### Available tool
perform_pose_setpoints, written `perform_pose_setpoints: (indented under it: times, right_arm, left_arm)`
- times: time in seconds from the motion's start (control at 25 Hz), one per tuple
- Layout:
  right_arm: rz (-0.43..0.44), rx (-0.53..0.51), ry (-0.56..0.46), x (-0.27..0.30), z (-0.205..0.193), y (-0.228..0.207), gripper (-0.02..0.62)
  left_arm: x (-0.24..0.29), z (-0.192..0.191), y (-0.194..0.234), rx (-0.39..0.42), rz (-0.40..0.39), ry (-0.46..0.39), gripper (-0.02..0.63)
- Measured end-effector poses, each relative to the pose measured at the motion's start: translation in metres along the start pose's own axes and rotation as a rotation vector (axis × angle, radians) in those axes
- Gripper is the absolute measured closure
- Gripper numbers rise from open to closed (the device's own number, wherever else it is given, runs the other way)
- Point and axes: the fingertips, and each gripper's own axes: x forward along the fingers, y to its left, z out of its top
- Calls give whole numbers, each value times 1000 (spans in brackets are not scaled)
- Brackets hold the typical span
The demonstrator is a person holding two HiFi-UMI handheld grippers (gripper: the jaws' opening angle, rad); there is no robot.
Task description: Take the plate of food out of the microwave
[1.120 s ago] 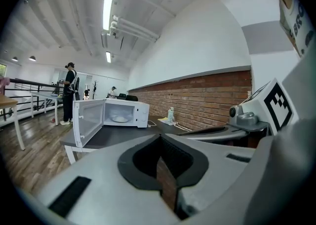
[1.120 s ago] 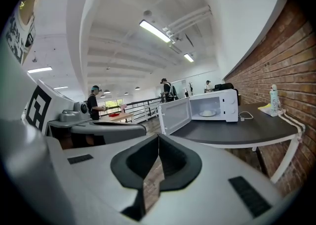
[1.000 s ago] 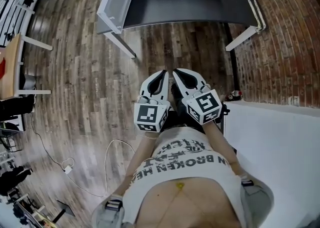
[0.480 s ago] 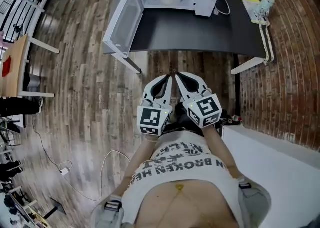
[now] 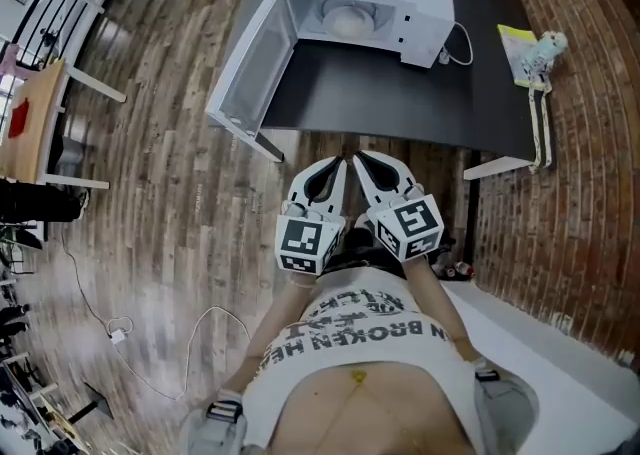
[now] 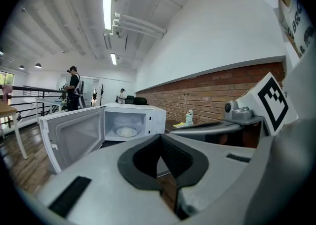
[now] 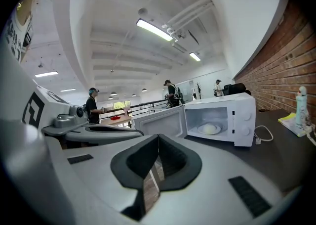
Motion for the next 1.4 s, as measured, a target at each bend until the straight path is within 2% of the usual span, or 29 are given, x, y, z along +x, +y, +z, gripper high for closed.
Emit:
perform_pose_setpoints:
  times: [0.36, 0.76, 1.04, 1.4]
  right_arm:
    - [7, -27, -5, 11, 13, -43, 586]
    - [4, -19, 16, 28, 14, -65, 586]
    - [-71, 9, 3, 63, 23, -90, 586]
    - [-173, 20, -14, 136, 52, -130, 586]
  left_arm:
    - [44, 8, 2, -12, 23, -11, 600]
    - [69, 4, 18, -50, 25, 10, 600]
    - [107, 18, 50, -32, -46, 6, 600]
    - [174, 48, 106, -5, -177, 1, 600]
